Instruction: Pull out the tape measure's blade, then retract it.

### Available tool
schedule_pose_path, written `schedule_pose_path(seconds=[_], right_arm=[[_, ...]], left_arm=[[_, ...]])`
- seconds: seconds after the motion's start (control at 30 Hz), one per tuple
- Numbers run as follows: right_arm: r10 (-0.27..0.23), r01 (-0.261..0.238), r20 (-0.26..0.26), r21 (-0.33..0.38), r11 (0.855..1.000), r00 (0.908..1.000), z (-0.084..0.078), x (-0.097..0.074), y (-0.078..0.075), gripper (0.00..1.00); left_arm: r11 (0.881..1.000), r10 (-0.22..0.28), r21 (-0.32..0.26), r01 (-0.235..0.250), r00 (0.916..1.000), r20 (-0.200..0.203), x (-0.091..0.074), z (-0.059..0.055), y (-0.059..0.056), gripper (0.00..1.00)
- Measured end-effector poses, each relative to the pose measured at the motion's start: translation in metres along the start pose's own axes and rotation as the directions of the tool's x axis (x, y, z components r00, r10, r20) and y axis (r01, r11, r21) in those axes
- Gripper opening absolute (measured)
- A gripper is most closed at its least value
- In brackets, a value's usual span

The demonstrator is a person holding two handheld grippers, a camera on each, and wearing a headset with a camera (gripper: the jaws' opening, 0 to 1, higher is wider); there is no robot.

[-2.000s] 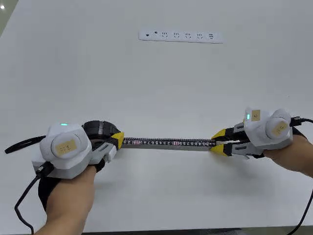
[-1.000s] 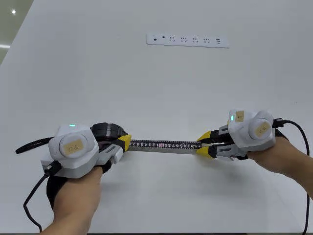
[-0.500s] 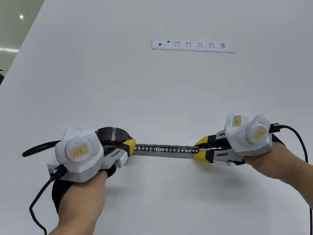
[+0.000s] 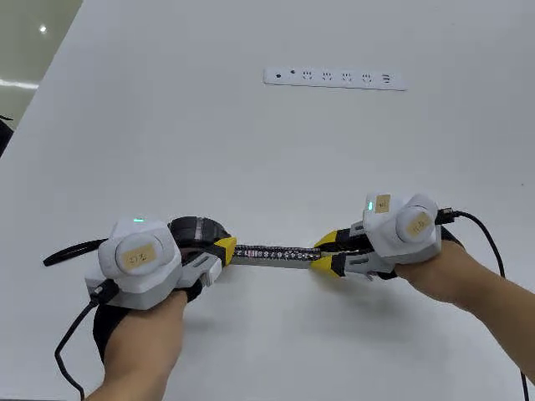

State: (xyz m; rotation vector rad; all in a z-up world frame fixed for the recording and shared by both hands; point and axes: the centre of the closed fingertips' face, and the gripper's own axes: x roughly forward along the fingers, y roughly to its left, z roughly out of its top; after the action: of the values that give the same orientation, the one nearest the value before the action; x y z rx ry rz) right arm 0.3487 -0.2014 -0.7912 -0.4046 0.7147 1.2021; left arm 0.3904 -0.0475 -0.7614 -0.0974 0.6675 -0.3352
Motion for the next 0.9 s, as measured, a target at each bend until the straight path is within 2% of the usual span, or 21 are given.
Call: schedule_pose_path(seconds=[0.57,0.9], right_arm=[[0.023,-0.023,0.019,-0.014,1.0,0.9995,0.029,0.033,0.008,0.11],[0.037,-0.037,0.044,-0.004,0.999,0.9983,0.039,0.042,0.011,0.11]], left_arm=[[1.0,-0.008,-0.012,0.008,1.0,0.004,-0.001,0.0,0.0,0.57],[1.0,-0.017,-0.021,0.018,0.9998,0.005,-0.001,0.0,0.0,0.57]])
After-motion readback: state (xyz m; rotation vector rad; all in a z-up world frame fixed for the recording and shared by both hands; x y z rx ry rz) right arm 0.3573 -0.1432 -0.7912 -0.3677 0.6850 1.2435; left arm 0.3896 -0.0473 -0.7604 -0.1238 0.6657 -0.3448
